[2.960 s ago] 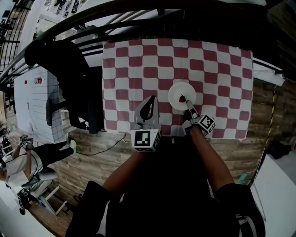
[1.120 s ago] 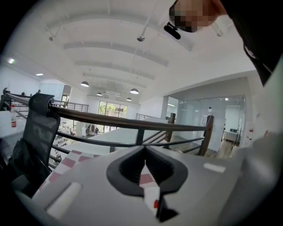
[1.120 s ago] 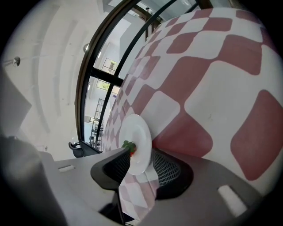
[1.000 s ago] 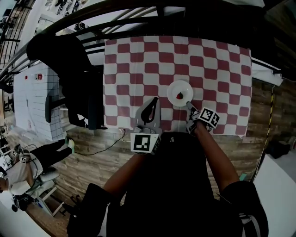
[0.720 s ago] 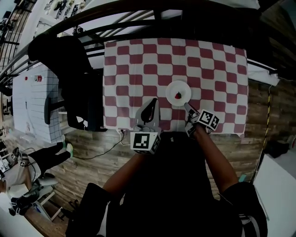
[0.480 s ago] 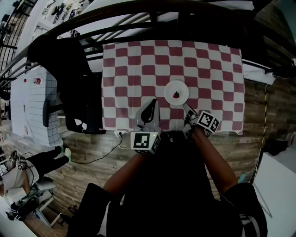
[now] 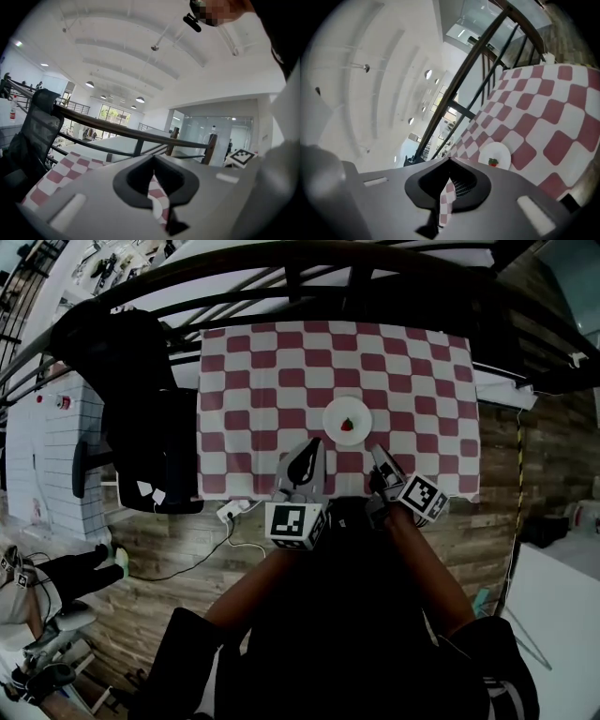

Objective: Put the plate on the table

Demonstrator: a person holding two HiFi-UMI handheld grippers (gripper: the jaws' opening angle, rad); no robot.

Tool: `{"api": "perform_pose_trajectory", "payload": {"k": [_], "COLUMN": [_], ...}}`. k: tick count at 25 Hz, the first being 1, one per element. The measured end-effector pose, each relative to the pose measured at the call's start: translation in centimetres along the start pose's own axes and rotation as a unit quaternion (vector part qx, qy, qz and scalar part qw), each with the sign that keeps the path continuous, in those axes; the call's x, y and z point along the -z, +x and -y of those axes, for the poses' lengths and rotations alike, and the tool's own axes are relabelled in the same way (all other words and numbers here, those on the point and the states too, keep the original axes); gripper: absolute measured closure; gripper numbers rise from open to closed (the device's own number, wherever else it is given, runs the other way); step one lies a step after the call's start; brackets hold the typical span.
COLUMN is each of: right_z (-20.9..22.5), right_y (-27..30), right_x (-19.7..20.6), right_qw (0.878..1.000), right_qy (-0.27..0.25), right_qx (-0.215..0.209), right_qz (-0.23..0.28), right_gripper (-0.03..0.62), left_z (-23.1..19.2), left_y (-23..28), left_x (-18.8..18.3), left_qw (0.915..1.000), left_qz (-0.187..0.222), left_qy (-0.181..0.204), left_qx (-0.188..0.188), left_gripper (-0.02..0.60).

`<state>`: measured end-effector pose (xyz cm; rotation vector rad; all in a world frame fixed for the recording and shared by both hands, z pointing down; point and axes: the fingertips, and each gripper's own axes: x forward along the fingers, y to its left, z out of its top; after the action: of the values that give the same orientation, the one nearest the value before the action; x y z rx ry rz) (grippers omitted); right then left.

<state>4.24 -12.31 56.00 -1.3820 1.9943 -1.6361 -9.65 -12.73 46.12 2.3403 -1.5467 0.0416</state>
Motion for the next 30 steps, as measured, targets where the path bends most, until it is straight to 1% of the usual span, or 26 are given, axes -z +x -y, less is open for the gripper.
{"api": "perform_pose_trajectory", "payload": {"k": [3, 4, 7, 9, 11, 13, 18, 21, 23, 26, 28, 30], "right_z": [-2.7, -3.7, -6.4, -8.2, -10.1, -11.5, -13.3, -13.9, -14.0, -14.4, -14.5, -14.1], "right_y": [-1.5, -1.9, -3.1, -4.0, -5.0, -5.7, -7.2, -8.1, -8.7, -10.2, -11.3, -12.2], "right_x": [-0.1, -0.1, 0.4, 0.4, 0.2, 0.1, 0.2, 0.3, 0.3, 0.0, -0.3, -0.6], "right_qw": [0.997, 0.996, 0.994, 0.988, 0.978, 0.969, 0.938, 0.924, 0.915, 0.904, 0.893, 0.882], "right_qy": [-0.071, -0.084, -0.099, -0.143, -0.194, -0.235, -0.337, -0.375, -0.398, -0.42, -0.442, -0.462], "right_qx": [-0.009, -0.016, -0.033, -0.033, -0.033, -0.031, -0.012, -0.008, -0.005, -0.01, -0.014, -0.013], "right_qz": [0.018, 0.024, 0.036, 0.046, 0.062, 0.074, 0.077, 0.076, 0.072, 0.075, 0.084, 0.093], "right_gripper": [0.595, 0.595, 0.595, 0.595, 0.595, 0.595, 0.595, 0.595, 0.595, 0.595, 0.595, 0.595], "left_z": [0.5, 0.7, 1.3, 1.8, 2.3, 2.8, 4.5, 5.8, 6.4, 7.3, 8.5, 9.9], "left_y": [-0.8, -1.1, -2.1, -2.8, -3.3, -3.8, -4.6, -4.7, -4.7, -5.1, -5.4, -5.6], "left_x": [-0.3, -0.4, -0.6, -0.6, -0.8, -1.2, -2.1, -2.7, -3.1, -4.0, -3.9, -3.0], "left_qw": [1.0, 0.9999, 0.9997, 0.9997, 0.9996, 0.9995, 0.9993, 0.999, 0.999, 0.9987, 0.9986, 0.9989], "left_qz": [0.003, 0.005, 0.013, 0.015, 0.017, 0.02, 0.027, 0.038, 0.042, 0.05, 0.051, 0.043], "left_qy": [0.001, 0.002, -0.004, -0.007, -0.009, -0.01, -0.007, 0.0, 0.006, 0.01, 0.013, 0.011], "left_qx": [0.009, 0.013, 0.019, 0.019, 0.02, 0.023, 0.025, 0.022, 0.012, -0.007, -0.011, -0.012], "left_gripper": [0.572, 0.572, 0.572, 0.572, 0.572, 0.572, 0.572, 0.572, 0.572, 0.572, 0.572, 0.572]}}
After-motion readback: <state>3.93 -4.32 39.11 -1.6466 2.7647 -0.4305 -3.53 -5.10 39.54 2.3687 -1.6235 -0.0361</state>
